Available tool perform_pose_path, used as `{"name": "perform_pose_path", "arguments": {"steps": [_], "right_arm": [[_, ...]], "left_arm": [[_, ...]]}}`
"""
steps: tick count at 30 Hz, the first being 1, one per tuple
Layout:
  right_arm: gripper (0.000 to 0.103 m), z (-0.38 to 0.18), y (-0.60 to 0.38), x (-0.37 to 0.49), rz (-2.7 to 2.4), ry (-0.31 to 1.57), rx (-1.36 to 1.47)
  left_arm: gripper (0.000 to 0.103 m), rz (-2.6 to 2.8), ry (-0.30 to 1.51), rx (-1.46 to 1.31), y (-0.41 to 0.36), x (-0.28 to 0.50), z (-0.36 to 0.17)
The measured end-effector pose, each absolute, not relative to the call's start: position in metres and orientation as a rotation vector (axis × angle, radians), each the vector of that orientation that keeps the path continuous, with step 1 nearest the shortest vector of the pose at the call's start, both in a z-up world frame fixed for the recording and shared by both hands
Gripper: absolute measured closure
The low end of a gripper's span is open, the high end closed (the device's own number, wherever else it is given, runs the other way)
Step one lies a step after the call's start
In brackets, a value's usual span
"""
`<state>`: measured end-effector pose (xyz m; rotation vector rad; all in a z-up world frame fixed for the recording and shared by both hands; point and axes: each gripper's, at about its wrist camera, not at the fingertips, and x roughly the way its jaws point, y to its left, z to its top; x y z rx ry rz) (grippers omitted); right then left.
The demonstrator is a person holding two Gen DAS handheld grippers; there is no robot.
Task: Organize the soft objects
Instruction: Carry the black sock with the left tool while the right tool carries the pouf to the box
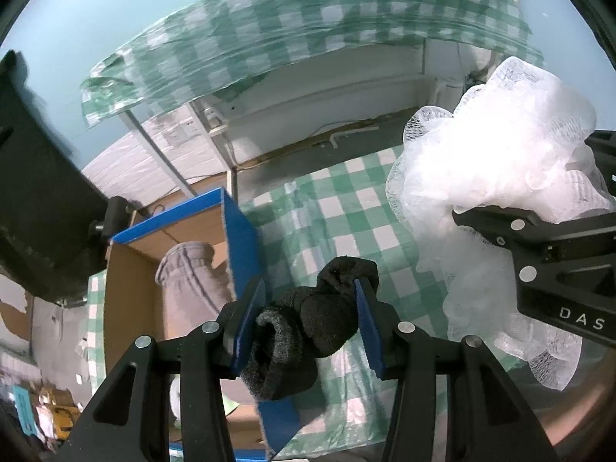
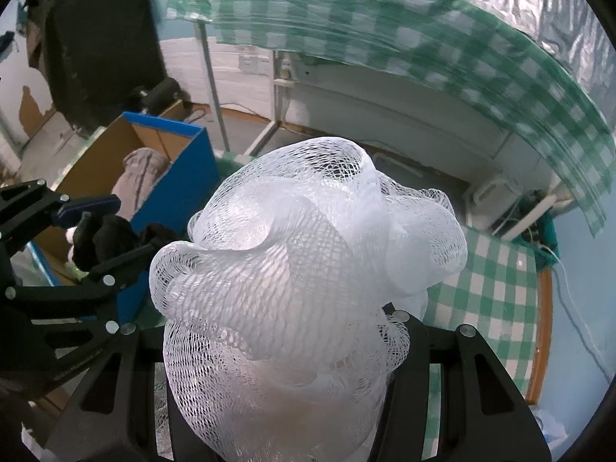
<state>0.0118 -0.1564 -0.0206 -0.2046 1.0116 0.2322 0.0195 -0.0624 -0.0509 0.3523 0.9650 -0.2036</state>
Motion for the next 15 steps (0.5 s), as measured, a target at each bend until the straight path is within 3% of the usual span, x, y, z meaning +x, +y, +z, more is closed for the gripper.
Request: {"name": "perform_pose_path", "arguments": {"steps": [15], "right_arm": [[0.052,-0.005,-0.087,0.025,0.327,0.978,-0.257]], "left_arm": [[0.055,-0.118,0.948,0.258,0.004,0.017,-0.038]]}}
